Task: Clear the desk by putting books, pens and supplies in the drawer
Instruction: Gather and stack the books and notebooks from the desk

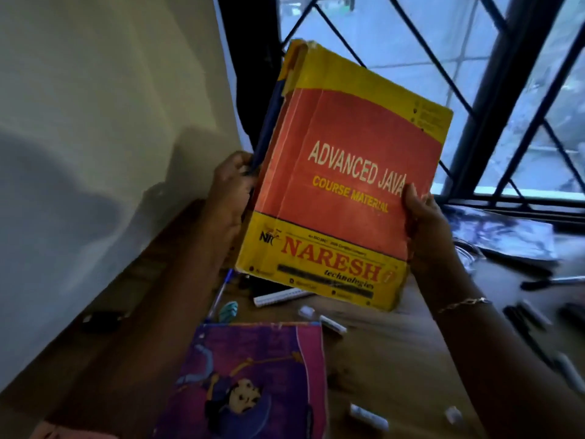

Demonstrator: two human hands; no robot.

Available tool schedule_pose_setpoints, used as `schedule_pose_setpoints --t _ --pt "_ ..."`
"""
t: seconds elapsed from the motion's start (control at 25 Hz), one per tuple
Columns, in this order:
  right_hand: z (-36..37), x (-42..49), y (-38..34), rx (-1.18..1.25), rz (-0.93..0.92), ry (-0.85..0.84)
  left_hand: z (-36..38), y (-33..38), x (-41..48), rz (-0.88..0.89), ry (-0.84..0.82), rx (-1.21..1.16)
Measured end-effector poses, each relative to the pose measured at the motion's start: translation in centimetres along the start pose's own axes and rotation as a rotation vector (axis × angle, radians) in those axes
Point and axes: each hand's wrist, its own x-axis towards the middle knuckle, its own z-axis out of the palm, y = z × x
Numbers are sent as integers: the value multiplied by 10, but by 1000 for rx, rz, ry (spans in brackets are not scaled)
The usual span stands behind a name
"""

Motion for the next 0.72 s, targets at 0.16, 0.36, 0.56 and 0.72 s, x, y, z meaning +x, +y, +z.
schedule_pose_setpoints --t 0.16,0.36,0.56,0.72 --pt "-36 -11 -33 -21 -17 7 50 -13 -21 14 -85 -79" --pt "-79 -17 -59 -61 -44 52 93 -33 -35 4 -166 -232" --pt "-108 -25 -55 -32 -89 10 131 -42 -63 -116 -229 -365" --pt "-134 -38 -28 -38 59 110 168 -30 -99 176 -418 -206"
